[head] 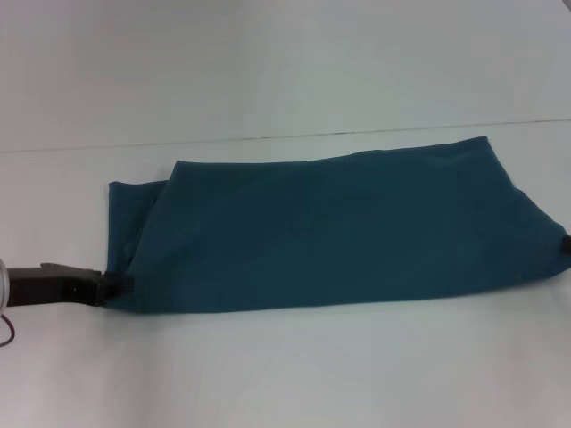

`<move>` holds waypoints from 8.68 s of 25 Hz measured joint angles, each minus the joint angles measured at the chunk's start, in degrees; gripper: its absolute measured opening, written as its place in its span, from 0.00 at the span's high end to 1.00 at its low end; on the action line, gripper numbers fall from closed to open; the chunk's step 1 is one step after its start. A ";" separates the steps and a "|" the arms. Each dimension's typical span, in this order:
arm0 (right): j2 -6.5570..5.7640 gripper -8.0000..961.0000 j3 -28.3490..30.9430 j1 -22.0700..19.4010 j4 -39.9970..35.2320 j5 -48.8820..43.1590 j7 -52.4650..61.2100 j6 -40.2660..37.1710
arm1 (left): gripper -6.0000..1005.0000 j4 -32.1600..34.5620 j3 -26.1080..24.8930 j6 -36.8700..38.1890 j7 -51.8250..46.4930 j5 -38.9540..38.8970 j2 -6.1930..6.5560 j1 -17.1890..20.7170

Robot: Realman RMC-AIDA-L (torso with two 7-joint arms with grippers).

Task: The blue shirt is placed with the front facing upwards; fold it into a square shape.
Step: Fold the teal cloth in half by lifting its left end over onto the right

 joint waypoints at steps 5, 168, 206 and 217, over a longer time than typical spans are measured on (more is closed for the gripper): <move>-0.03 0.93 0.00 0.06 -1.88 1.49 -0.06 -1.75 | 0.83 1.12 0.03 0.10 -0.62 -0.02 0.01 -0.42; 1.41 0.05 1.77 1.27 -5.24 12.09 -6.02 -6.13 | 0.96 -3.91 -5.17 -0.68 -16.45 4.83 3.51 -3.13; 2.07 0.05 1.23 2.54 -2.27 14.14 -10.52 -5.11 | 0.96 -9.73 9.41 6.65 -9.43 -22.91 -1.51 -15.80; 1.67 0.05 0.70 1.60 -1.97 13.43 -13.80 -5.89 | 0.95 -39.04 35.36 -14.12 9.89 -64.28 -1.59 -24.16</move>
